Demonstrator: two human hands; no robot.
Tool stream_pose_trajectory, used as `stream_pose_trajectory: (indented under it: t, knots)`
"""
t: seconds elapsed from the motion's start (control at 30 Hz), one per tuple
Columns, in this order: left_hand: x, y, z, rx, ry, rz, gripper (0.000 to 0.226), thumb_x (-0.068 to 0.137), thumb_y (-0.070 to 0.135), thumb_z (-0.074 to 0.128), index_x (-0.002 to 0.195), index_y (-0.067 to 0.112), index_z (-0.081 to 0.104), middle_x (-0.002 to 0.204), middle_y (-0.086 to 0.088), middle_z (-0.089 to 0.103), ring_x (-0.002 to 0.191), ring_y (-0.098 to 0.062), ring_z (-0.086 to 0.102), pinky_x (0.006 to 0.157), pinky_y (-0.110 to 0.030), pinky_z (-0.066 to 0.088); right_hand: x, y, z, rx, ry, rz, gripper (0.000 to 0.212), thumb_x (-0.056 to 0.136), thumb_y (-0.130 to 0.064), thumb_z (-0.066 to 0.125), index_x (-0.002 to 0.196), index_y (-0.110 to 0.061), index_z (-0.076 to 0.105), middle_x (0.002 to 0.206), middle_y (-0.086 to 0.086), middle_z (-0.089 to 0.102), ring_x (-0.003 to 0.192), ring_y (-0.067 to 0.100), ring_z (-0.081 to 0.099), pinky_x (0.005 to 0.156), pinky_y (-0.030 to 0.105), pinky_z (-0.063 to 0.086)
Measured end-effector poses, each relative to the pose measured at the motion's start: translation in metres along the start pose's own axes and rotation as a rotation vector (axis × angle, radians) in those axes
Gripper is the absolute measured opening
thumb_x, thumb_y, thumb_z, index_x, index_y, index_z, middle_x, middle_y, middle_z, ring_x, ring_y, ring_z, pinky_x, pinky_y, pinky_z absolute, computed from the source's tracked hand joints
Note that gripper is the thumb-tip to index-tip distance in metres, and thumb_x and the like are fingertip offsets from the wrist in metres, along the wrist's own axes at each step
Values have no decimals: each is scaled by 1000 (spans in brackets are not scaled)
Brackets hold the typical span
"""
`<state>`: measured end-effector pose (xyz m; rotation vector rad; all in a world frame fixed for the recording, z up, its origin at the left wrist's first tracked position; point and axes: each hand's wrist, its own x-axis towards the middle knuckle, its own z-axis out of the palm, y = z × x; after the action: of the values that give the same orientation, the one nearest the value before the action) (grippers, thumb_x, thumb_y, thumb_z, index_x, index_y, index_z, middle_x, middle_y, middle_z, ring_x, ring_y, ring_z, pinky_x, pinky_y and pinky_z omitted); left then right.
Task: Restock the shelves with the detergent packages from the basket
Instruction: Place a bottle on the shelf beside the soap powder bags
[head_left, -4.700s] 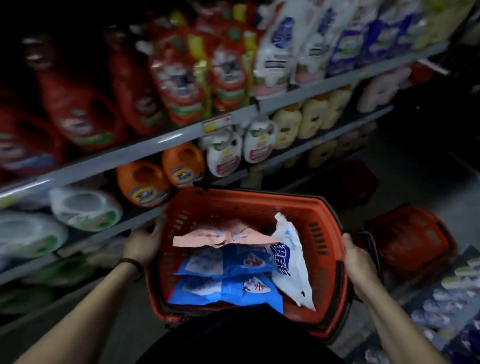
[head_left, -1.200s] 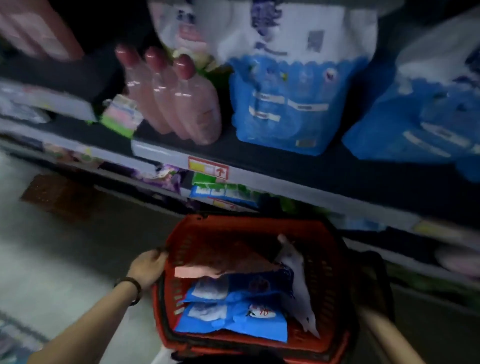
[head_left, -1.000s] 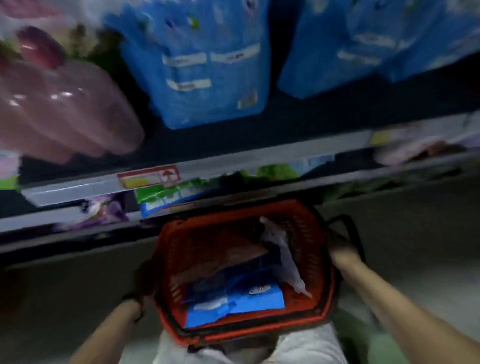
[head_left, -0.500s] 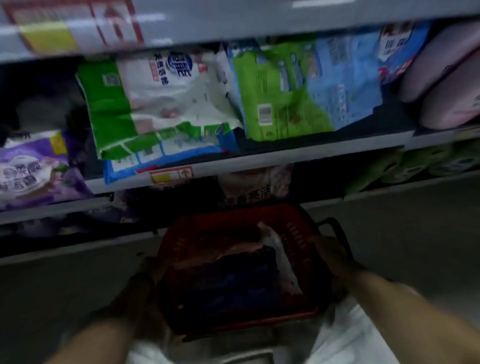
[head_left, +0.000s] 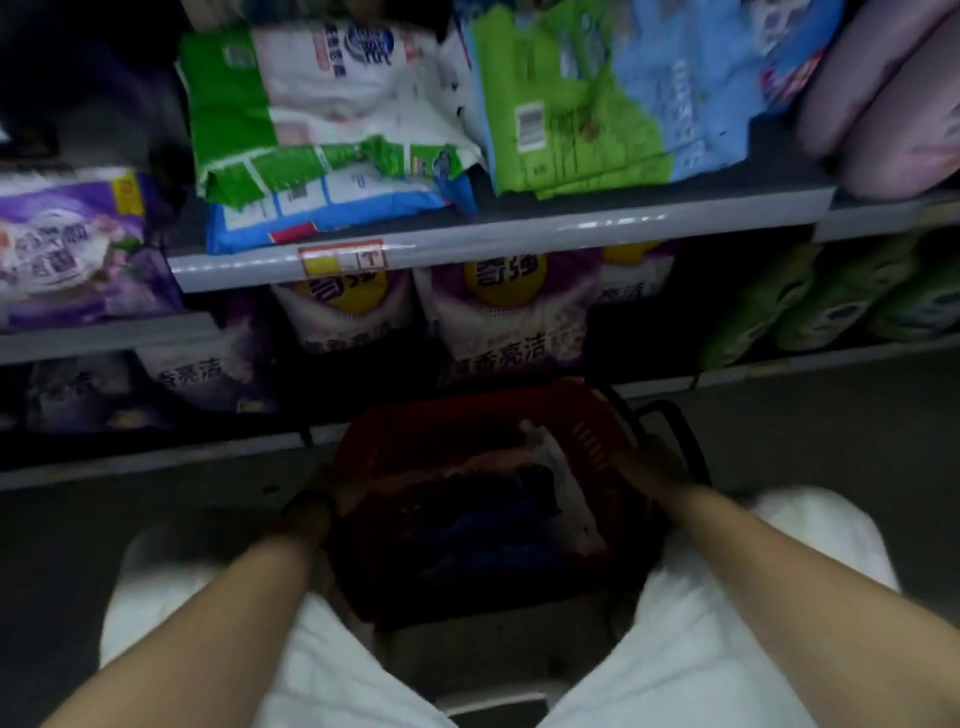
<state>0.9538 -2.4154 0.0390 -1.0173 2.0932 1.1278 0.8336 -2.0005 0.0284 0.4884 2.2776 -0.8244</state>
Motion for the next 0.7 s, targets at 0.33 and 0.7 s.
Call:
stream_pose_trajectory:
  t: [0.33,0.7]
  knots:
    - [-134,102,-67,431,167,590,25,108,31,51,98,20,71,95,5,66,84,-11,64,72,-26,43,-148,-142,-54,-441,17,-544,35,108,-34,49,121,-12,72,125,8,69,114,29,67,83,32,48]
    - [-308,176,-227,208,620,827,25,85,44,65,97,27,78,95,13,79,93,-5,72,89,-34,58,-353,-325,-136,-216,258,-1183,13,96,-38,68,99,-28,76,88,-13,72,83,6,67,64,21,45]
